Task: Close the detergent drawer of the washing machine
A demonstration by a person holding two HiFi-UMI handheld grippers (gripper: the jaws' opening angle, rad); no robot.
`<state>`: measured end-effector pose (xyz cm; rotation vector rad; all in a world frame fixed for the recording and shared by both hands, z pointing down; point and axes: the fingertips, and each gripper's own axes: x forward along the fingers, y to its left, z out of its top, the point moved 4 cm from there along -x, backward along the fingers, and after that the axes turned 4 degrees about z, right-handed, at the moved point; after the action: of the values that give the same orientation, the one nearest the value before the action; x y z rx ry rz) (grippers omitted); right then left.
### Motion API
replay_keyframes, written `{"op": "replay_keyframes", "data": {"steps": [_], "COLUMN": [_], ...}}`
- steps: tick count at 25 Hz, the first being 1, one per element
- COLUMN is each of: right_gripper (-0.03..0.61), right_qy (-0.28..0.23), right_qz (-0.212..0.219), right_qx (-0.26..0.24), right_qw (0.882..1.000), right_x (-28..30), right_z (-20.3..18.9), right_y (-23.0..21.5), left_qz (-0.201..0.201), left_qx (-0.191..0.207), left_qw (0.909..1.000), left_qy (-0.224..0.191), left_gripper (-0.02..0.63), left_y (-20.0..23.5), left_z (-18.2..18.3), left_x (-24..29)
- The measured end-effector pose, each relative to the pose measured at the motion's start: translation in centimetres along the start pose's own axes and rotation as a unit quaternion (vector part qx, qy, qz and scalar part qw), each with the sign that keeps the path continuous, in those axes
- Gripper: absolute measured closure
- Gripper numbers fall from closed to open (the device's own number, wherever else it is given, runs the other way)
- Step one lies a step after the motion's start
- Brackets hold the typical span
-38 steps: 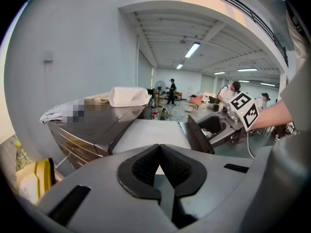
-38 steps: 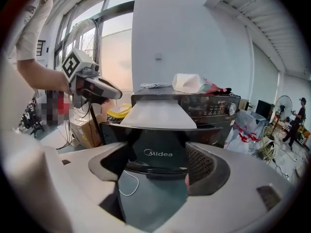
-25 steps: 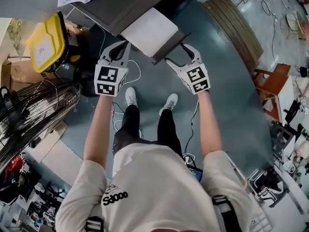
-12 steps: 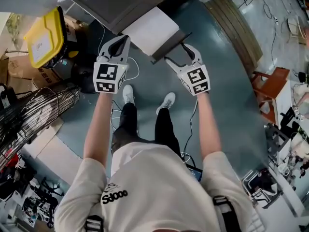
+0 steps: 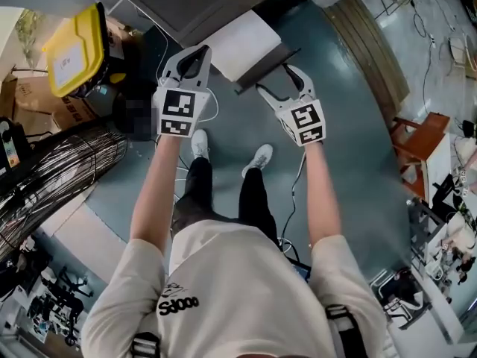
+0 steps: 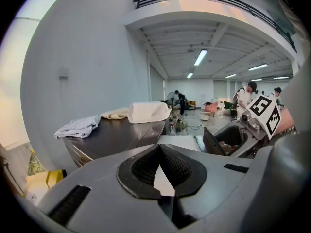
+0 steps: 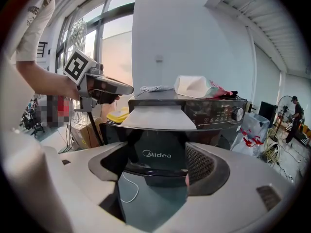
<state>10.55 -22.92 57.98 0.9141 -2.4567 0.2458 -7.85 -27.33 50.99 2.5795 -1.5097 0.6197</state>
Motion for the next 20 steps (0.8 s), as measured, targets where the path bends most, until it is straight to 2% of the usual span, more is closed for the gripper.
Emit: {"op": "replay_keyframes", "data": {"steps": [14, 20], "right_gripper": [0.258, 0.258], "right_qy": [-0.030, -0.041], "right_qz": [0.002, 0.004], "right_qx": [0.006, 0.015], "right_qw": [1.000, 0.999], "right_x": [2.5, 4.9], "right_z": [1.5, 2.9], "right_y": [-0.3, -0.4], "left_qz": [0.016, 0.010], "left_qx": [-0.024, -0.021], "left_qw": [0.9996, 0.9997], "left_qy": [-0.006, -0.003], "left_gripper": [0.595, 0.595], "left_y": [0.9, 1.1], "left_z": [-0.5, -1.1], "left_x": [-0.6, -1.2]}}
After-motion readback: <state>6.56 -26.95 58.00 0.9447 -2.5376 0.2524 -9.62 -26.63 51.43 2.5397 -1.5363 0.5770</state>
